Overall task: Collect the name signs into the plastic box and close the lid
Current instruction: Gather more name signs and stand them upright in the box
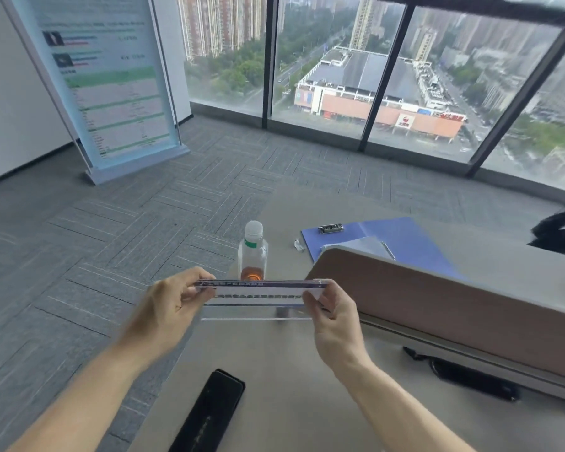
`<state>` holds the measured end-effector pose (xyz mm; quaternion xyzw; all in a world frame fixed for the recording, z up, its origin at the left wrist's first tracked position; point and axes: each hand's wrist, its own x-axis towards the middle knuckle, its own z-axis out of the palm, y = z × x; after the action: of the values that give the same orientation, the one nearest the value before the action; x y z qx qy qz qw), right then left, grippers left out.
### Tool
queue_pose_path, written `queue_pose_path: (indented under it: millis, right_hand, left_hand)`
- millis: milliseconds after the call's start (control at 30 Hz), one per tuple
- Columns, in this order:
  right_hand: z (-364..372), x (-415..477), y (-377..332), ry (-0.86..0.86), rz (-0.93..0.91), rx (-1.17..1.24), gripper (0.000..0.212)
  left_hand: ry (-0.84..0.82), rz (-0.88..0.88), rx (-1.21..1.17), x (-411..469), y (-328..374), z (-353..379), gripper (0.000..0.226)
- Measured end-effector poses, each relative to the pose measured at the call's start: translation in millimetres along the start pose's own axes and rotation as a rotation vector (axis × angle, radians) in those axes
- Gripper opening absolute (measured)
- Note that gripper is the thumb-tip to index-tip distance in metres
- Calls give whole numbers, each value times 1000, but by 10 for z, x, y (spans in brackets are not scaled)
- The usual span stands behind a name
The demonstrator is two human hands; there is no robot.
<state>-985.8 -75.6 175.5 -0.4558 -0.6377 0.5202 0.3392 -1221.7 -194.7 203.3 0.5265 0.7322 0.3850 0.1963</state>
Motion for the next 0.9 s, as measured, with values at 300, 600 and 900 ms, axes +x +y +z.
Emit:
queue_pose_path:
  millis: [300,600,900]
  right_hand:
    - [-1598,-932,-473,117,-110,10,14]
    - [-3339,-2187,-304,250,-164,-92,19]
    - [-4108,-3103,327,372,230,150,63]
  left_hand:
    - [53,388,437,-391,1975,419,38]
    - [-285,512,629,-1295,3730,1841,12]
    - [-383,214,176,-1974,4239,2800,16]
